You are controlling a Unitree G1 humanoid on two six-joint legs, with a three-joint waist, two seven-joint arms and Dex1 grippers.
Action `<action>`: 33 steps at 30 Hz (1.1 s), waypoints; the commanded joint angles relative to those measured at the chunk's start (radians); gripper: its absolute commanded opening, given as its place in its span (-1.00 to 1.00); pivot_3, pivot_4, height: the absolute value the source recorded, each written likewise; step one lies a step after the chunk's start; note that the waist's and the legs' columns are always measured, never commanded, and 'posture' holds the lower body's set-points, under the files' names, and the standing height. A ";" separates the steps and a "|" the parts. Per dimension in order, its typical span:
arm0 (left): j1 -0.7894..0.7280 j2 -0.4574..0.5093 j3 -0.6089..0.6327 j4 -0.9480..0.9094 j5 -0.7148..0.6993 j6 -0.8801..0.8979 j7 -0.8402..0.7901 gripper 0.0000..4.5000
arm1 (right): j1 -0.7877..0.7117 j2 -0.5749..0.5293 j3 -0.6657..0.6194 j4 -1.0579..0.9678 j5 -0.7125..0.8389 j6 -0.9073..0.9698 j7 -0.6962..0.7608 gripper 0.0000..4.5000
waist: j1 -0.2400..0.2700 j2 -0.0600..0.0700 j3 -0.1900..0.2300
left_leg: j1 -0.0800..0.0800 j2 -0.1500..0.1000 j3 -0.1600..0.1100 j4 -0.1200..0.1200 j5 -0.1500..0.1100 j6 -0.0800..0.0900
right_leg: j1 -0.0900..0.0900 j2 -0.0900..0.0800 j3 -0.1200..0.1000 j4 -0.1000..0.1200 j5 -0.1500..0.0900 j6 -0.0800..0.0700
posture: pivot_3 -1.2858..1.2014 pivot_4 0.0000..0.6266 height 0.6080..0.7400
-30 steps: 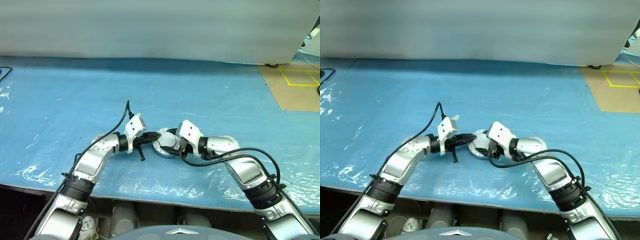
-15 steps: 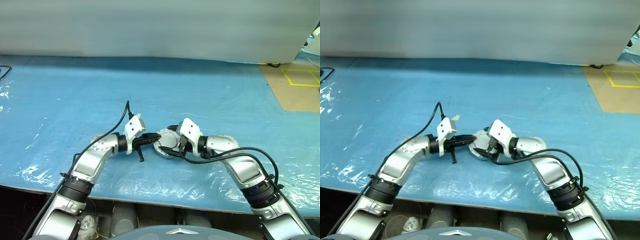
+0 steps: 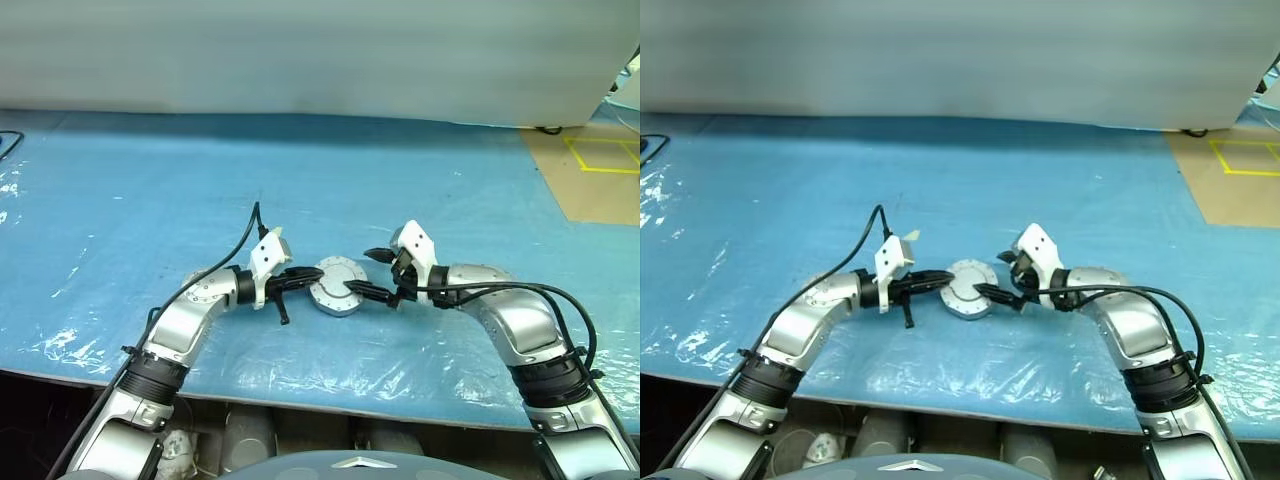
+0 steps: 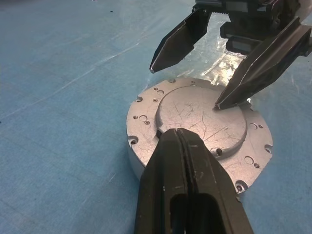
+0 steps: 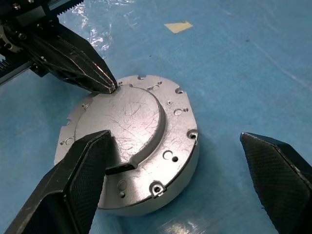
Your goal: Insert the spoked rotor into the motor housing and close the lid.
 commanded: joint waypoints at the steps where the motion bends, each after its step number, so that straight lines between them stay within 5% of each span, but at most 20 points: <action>1: 0.015 0.001 -0.024 0.033 0.023 0.012 -0.001 -1.00 | -0.004 -0.007 -0.017 -0.017 0.053 0.163 -0.028 0.99 | 0.000 0.000 0.000 | 0.000 0.000 0.000 0.000 0.000 0.000 | 0.000 0.000 0.000 0.000 0.000 0.000 | 0.03 -0.52 1.00; 9: 0.009 -0.002 -0.023 0.045 0.027 -0.002 -0.002 -1.00 | -0.019 0.157 -0.157 -0.047 0.304 0.578 -0.116 0.99 | 0.001 0.001 0.000 | 0.001 0.000 0.000 0.000 0.000 0.000 | 0.000 0.000 0.000 0.000 0.000 0.000 | 0.03 -0.52 1.00; 13: 0.005 -0.003 -0.021 0.051 0.030 -0.010 -0.001 -1.00 | -0.091 0.353 -0.365 0.008 0.391 0.717 -0.212 0.99 | -0.004 0.001 0.000 | 0.001 0.000 0.000 -0.002 0.000 0.000 | -0.001 0.000 0.000 0.000 0.000 0.000 | 0.03 -0.52 1.00; 15: 0.006 -0.003 -0.021 0.053 0.032 -0.013 -0.001 -1.00 | -0.122 0.404 -0.447 0.038 0.398 0.752 -0.244 0.82 | -0.004 0.001 0.000 | -0.001 0.000 0.001 -0.002 0.000 -0.001 | -0.005 0.000 0.001 0.001 0.000 0.000 | 0.03 -0.52 1.00; 21: 0.005 -0.002 -0.013 0.064 0.037 -0.028 0.003 -1.00 | -0.147 0.423 -0.534 0.067 0.387 0.816 -0.289 0.08 | 0.005 0.002 0.001 | -0.003 -0.001 0.001 -0.004 0.000 -0.001 | -0.006 0.000 0.001 0.001 0.000 0.000 | 0.03 -0.52 1.00; 33: -0.024 -0.063 0.043 0.103 0.005 -0.062 0.060 -1.00 | -0.113 0.440 -0.569 0.074 0.474 0.848 -0.333 0.06 | 0.009 0.002 0.001 | -0.003 -0.001 0.001 -0.007 0.000 -0.001 | -0.007 0.000 0.000 0.000 0.002 0.004 | 0.03 -0.52 1.00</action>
